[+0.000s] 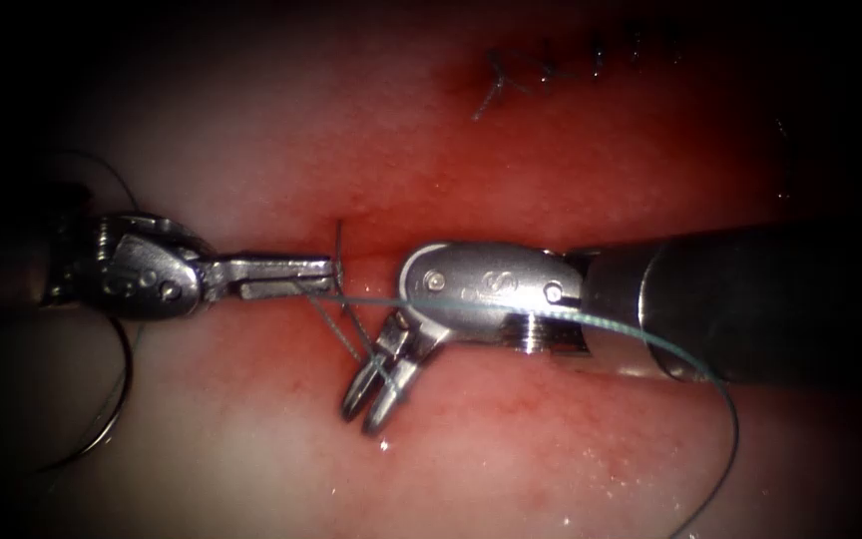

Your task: Wound Closure

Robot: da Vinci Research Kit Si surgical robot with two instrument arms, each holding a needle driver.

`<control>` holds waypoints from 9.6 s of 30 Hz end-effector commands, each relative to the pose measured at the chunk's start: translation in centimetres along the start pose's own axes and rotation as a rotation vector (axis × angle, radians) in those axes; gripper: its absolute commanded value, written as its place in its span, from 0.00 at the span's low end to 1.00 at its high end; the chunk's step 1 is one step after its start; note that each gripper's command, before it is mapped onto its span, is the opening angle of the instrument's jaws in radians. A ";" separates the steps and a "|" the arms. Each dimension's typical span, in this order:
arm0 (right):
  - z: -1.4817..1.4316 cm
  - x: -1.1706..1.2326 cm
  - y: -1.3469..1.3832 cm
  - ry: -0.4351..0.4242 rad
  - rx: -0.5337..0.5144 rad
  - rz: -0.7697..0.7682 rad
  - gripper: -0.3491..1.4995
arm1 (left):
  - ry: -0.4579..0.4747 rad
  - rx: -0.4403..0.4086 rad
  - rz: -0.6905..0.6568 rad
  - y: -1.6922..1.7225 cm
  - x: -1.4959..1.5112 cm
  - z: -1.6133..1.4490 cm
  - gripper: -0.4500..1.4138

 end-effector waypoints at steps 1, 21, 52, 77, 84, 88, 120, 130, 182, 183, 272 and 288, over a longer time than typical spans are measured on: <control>0.09 -0.01 0.05 -0.011 0.003 -0.005 0.55 | -0.003 0.000 0.000 0.01 -0.04 0.05 0.00; 0.24 -0.08 0.06 -0.317 0.093 -0.086 0.60 | -0.018 -0.011 -0.006 0.12 -0.03 -0.05 0.00; 0.00 0.11 0.16 -0.202 0.046 -0.056 0.00 | -0.055 -0.066 -0.033 0.80 0.15 0.02 0.00; -0.51 0.09 0.76 -0.156 -0.118 -0.010 0.00 | -0.118 -0.175 -0.124 2.21 0.84 0.17 0.00; -0.64 0.08 1.01 -0.168 -0.176 -0.016 0.00 | -0.126 -0.172 -0.140 2.34 0.89 0.30 0.00; -0.67 0.07 1.14 -0.166 -0.198 -0.014 0.00 | -0.126 -0.181 -0.152 2.49 0.89 0.35 0.00; -0.97 -0.11 1.40 -0.179 -0.523 -0.029 0.00 | -0.112 -0.214 -0.176 2.79 0.96 0.61 0.00; -0.71 -0.02 1.15 -0.077 -0.555 -0.039 0.83 | -0.142 -0.148 -0.042 1.94 1.34 0.36 0.00; 0.26 0.31 0.62 0.290 -0.599 -0.189 0.00 | 0.041 -0.449 0.361 -0.85 1.17 -0.15 0.00; 0.27 0.31 0.61 0.304 -0.589 -0.188 0.00 | 0.040 -0.450 0.364 -0.87 1.13 -0.16 0.00; -0.30 -0.31 -0.16 0.584 -1.389 0.739 0.67 | -0.066 -0.290 0.131 0.31 -0.09 0.44 0.00; -0.41 -0.51 -0.09 0.602 -1.492 0.890 0.76 | -0.085 -0.295 0.129 0.31 -0.11 0.61 0.00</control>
